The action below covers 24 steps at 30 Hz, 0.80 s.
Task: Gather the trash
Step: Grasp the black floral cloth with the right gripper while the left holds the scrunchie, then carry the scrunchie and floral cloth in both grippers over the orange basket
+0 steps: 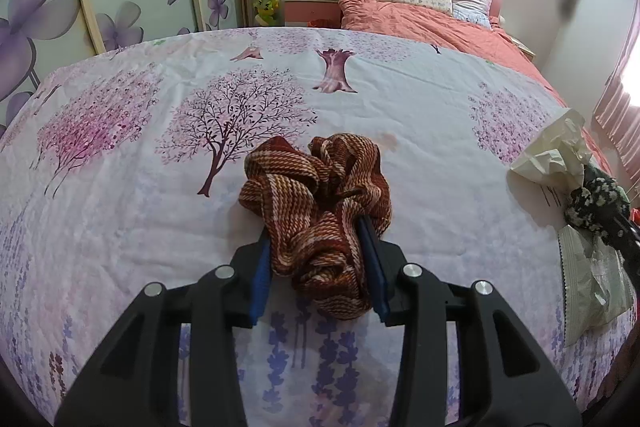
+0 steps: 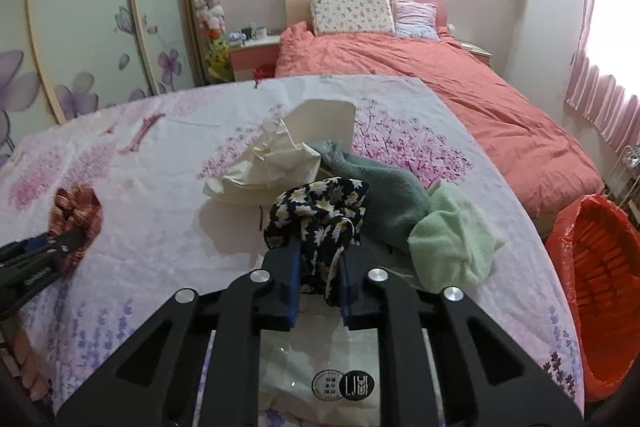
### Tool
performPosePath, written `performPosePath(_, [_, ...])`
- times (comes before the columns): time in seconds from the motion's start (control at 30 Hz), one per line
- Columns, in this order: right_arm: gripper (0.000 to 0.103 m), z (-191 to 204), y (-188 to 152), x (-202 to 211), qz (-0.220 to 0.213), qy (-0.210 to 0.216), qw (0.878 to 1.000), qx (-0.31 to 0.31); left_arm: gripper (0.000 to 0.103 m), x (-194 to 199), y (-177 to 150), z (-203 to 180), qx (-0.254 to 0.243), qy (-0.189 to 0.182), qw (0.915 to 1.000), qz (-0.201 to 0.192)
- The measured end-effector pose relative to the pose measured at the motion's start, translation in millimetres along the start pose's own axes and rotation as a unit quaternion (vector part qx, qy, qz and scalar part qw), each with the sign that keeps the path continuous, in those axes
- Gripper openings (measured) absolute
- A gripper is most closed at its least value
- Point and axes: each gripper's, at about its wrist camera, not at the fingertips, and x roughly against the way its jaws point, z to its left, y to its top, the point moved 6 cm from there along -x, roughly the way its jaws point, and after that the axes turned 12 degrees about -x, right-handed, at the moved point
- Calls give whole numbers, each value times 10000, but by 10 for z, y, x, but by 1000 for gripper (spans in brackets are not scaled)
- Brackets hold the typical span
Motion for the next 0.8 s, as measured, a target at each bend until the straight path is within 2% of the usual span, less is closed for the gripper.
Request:
performPosePath(0.2, [14, -19, 43, 189, -142, 362, 9991, -147, 40, 9, 0, 2, 65, -95, 9999, -41])
performPosePath(0.37, [14, 9, 75, 288, -221, 439, 9988, -86, 31, 31, -1, 3, 129, -365, 9991, -164])
performPosePath(0.5, [14, -5, 74, 339, -259, 465, 9986, -81, 26, 106, 25, -41, -28, -386, 9988, -315])
performPosePath(0.8, [14, -60, 104, 554, -449, 573, 9973, -111, 25, 433, 143, -159, -235, -336, 9972, -627])
